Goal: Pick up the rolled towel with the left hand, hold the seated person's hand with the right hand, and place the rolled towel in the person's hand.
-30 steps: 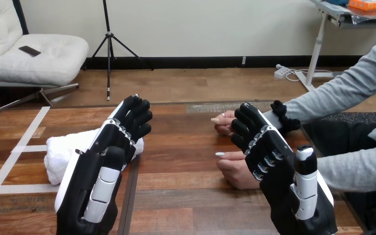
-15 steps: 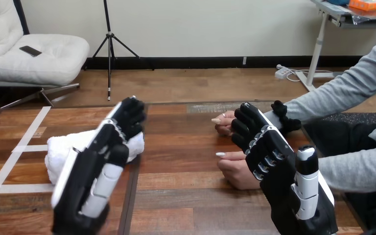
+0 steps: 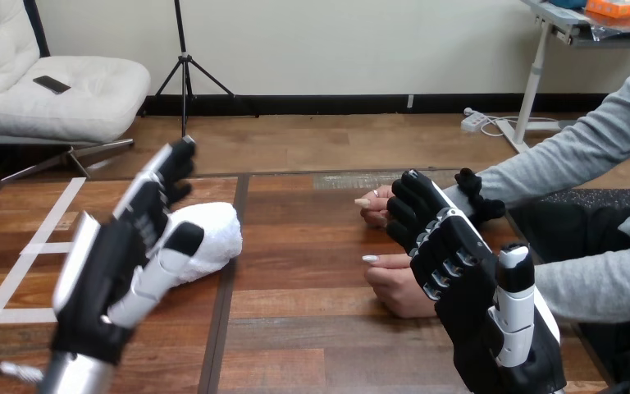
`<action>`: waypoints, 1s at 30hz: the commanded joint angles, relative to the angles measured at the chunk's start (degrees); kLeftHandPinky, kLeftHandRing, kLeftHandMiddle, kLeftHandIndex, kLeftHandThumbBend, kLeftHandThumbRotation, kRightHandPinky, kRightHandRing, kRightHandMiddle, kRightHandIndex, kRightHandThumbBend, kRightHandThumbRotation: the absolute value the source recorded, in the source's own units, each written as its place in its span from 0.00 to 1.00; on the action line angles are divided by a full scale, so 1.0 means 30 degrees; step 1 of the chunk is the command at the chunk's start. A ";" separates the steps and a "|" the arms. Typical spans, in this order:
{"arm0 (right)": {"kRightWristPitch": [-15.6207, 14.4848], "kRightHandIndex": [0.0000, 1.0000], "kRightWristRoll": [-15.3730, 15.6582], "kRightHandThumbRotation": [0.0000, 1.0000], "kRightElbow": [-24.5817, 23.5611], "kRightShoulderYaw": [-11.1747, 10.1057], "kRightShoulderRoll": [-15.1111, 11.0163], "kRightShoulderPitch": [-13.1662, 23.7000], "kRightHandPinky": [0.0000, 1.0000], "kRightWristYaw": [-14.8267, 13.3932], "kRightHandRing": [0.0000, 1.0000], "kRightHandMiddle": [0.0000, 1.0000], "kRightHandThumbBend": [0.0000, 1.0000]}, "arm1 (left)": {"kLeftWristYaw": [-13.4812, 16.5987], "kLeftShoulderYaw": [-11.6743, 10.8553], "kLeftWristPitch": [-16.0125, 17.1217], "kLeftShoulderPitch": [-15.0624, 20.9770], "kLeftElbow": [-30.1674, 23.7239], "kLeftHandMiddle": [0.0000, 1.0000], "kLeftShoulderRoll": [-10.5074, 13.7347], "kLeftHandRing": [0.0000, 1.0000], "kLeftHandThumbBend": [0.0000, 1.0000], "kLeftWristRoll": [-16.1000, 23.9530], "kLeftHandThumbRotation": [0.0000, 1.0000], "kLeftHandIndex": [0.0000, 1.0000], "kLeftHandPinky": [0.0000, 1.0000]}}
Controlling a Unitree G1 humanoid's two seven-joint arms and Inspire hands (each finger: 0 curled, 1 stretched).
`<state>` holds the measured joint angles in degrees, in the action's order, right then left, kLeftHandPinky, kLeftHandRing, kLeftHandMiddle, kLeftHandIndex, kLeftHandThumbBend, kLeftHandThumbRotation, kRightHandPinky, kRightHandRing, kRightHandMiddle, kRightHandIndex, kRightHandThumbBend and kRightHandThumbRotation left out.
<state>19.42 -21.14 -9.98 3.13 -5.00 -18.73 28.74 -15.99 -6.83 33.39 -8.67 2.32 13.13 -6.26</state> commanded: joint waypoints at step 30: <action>0.0536 0.94 -0.0389 1.00 0.0043 -0.0599 0.0181 0.1506 1.00 0.0303 0.98 0.96 0.77 | 0.2011 -0.0682 0.0531 0.6666 0.6430 0.97 0.3283 0.96 0.74 0.4527 0.57 0.94 0.92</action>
<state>19.43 -21.63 -9.80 1.83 -4.89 -18.29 29.48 -11.54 -9.40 33.78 5.89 19.44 21.04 5.42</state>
